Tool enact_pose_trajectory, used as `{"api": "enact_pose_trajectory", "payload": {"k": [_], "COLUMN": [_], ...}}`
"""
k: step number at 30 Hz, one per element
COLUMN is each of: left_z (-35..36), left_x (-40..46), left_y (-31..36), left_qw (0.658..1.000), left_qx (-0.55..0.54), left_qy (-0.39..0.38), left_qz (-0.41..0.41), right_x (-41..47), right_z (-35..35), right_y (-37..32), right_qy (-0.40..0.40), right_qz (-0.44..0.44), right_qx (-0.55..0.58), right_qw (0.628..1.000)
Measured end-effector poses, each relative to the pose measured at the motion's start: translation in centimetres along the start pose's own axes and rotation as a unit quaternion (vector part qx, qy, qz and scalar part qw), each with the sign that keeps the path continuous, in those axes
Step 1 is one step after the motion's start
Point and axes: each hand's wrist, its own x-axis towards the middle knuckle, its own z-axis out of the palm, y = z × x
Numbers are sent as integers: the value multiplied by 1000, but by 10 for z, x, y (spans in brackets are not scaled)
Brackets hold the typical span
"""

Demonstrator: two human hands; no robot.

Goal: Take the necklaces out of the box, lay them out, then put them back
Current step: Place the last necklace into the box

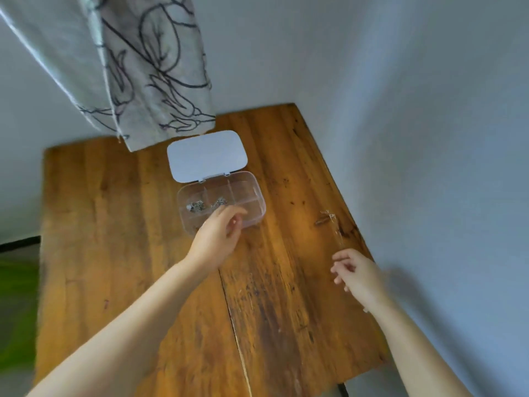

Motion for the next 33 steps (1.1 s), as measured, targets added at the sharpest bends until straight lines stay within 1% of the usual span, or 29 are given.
{"api": "enact_pose_trajectory", "payload": {"k": [3, 4, 6, 9, 11, 12, 14, 16, 18, 26, 30, 33], "left_z": [-34, -37, -30, -1, 19, 27, 36, 39, 40, 41, 40, 39], "left_x": [-43, -53, -68, -77, -81, -83, -83, -82, -81, -80, -80, -79], "left_y": [-46, -57, -74, -93, -103, -107, -110, -111, -112, -110, -107, -107], "left_qw": [989, 981, 970, 963, 957, 954, 945, 941, 941, 936, 934, 933], "left_qx": [15, 21, 46, 104, 150, 173, 213, 225, 229, 234, 237, 240], "left_qy": [118, 144, 160, 118, 86, 78, 76, 81, 82, 74, 73, 73], "left_qz": [-93, -128, -179, -218, -234, -234, -236, -238, -236, -252, -257, -259], "right_x": [26, 38, 66, 114, 146, 162, 194, 218, 234, 227, 209, 185], "right_z": [9, 13, 23, 44, 60, 67, 82, 91, 97, 76, 59, 47], "right_y": [-57, -75, -111, -157, -182, -191, -206, -217, -220, -216, -215, -206], "right_qy": [-40, -49, -56, -44, -34, -43, -98, -159, -166, -164, -163, -147], "right_qz": [-71, -93, -128, -165, -153, -135, -97, -65, -54, -56, -108, -179], "right_qx": [-22, -22, -16, 18, 60, 93, 162, 211, 232, 302, 280, 234], "right_qw": [996, 994, 990, 985, 986, 986, 977, 962, 957, 938, 940, 944]}}
